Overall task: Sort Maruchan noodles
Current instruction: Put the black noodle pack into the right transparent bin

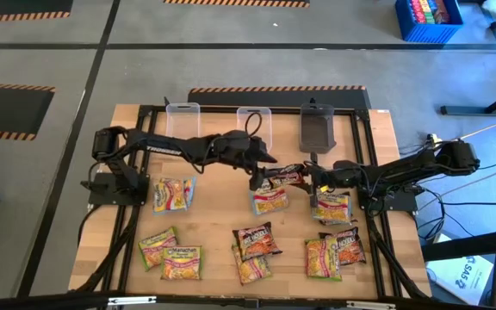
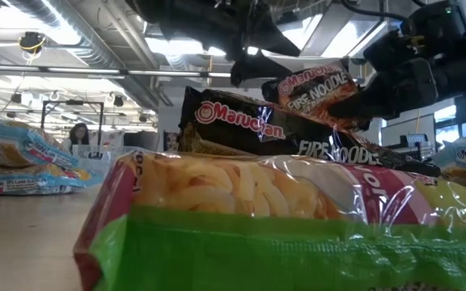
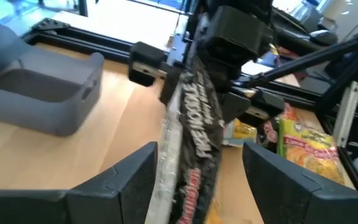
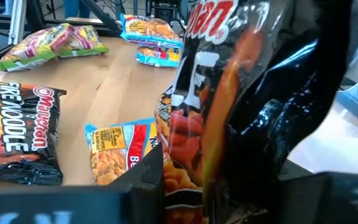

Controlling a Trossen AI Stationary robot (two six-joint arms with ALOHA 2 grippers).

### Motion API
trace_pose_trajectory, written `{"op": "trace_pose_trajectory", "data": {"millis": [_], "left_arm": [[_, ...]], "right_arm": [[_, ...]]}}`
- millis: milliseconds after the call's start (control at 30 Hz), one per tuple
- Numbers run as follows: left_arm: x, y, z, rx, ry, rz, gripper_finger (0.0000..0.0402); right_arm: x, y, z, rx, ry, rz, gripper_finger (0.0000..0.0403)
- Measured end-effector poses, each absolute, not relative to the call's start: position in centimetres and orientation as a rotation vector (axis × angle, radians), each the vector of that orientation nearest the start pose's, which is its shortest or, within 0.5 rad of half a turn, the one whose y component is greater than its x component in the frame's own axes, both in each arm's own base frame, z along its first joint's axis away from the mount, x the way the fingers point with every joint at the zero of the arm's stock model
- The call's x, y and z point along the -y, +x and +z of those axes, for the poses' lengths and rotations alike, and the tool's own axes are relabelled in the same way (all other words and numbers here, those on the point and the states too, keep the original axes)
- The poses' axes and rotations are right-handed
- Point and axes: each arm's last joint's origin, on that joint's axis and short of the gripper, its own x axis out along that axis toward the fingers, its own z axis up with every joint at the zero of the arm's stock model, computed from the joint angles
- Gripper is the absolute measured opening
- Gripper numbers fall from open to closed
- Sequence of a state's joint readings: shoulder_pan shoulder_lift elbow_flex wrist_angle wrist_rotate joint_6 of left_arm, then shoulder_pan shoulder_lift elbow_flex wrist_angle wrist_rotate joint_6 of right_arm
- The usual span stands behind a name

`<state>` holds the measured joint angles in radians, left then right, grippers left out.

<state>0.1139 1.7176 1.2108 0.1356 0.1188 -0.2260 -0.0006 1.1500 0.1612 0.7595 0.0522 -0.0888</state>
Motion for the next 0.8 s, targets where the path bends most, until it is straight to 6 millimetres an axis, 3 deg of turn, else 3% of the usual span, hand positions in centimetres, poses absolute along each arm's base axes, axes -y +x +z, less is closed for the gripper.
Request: {"op": "trace_pose_trajectory", "data": {"millis": [167, 500, 800], "left_arm": [[-4.3, 39.2, 27.0, -0.357, -0.267, 0.035, 0.0232], [-3.7, 39.6, 25.9, -0.401, -0.270, -0.006, 0.0233], [-3.6, 39.3, 26.1, -0.426, -0.253, -0.067, 0.0233]], "right_arm": [[0.1, 19.6, 15.8, -0.207, -0.109, -0.024, 0.0113], [0.1, 21.4, 18.0, -0.221, -0.147, -0.027, 0.0114], [0.2, 21.6, 18.2, -0.251, -0.146, -0.064, 0.0114]]}}
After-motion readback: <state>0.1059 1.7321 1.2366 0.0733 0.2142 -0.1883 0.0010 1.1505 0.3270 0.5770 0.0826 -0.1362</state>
